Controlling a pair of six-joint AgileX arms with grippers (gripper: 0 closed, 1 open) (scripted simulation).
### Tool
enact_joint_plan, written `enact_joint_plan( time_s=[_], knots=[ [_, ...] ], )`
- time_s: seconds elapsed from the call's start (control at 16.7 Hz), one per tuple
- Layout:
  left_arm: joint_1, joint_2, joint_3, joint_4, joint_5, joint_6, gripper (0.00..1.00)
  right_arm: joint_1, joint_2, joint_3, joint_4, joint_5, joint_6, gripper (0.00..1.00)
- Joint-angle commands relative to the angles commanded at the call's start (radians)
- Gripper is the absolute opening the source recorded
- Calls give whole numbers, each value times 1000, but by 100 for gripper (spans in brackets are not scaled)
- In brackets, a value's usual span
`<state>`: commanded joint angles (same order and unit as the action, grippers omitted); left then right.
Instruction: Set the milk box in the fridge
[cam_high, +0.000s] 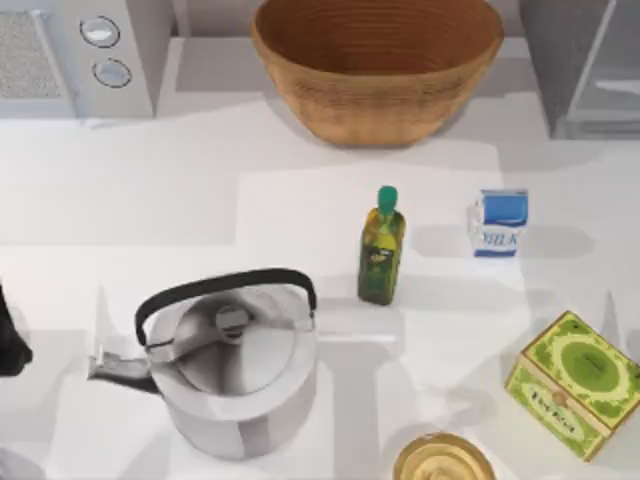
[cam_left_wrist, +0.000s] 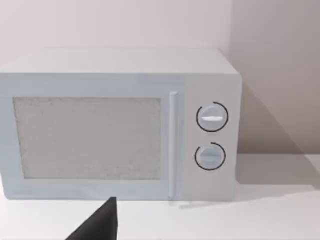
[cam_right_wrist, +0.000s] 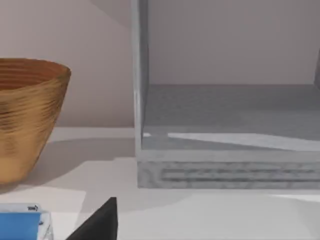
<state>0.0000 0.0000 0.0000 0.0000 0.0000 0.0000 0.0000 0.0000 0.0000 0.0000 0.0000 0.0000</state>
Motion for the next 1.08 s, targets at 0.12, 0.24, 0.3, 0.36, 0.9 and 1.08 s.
enact_joint_plan(
  time_s=[0.12, 0.24, 0.3, 0.36, 0.9, 1.08],
  knots=[
    [0, 0, 0, 0, 0, 0, 100, 0, 0, 0, 0, 0, 0, 100],
    [0, 0, 0, 0, 0, 0, 100, 12, 31, 13, 15, 11, 7, 100],
    [0, 0, 0, 0, 0, 0, 100, 24, 63, 26, 29, 21, 13, 100],
    [0, 0, 0, 0, 0, 0, 100, 39, 105, 43, 48, 35, 22, 100],
    [0, 0, 0, 0, 0, 0, 100, 264, 862, 295, 329, 240, 149, 100],
    [0, 0, 0, 0, 0, 0, 100, 351, 1174, 394, 437, 319, 198, 100]
  ],
)
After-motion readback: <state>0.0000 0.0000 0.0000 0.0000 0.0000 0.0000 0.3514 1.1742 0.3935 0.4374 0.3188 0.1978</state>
